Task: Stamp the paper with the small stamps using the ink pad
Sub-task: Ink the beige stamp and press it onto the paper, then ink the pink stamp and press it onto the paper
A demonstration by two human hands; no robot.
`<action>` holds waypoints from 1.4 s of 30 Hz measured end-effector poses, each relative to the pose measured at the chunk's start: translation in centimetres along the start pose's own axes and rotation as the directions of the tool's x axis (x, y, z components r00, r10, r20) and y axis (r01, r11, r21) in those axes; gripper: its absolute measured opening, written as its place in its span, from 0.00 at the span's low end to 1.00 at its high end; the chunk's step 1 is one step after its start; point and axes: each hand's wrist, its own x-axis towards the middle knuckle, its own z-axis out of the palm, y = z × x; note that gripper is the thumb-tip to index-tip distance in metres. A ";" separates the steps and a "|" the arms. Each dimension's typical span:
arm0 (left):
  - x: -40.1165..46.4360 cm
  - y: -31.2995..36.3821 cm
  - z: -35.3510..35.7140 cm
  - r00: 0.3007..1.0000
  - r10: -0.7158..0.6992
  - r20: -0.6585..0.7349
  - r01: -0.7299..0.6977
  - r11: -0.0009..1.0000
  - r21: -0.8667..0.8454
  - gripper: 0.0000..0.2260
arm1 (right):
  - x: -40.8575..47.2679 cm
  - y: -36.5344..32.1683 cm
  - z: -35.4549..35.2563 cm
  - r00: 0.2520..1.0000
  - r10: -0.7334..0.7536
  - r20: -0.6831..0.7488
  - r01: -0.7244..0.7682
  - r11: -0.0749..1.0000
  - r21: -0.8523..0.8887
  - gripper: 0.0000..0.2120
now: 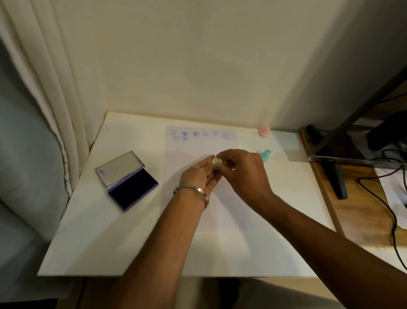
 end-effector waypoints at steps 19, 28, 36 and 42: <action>-0.7 0.2 0.9 0.996 -0.023 -0.083 0.020 0.999 -0.032 0.14 | 1.5 2.3 -2.0 0.997 0.071 0.019 -0.072 0.994 0.083 0.06; -0.6 0.4 0.7 0.989 -0.067 -0.129 0.080 0.992 0.097 0.03 | 6.3 6.9 -5.6 0.978 0.209 -0.004 -0.207 0.962 -0.179 0.10; -0.5 1.1 0.5 0.981 -0.047 -0.188 0.075 0.986 0.146 0.03 | 9.8 9.5 -5.4 0.945 0.313 0.093 -0.245 0.867 -0.433 0.09; -0.6 1.5 0.7 0.978 -0.007 -0.206 0.046 0.981 0.186 0.03 | 9.8 10.3 -3.9 0.921 0.373 0.113 -0.288 0.847 -0.448 0.07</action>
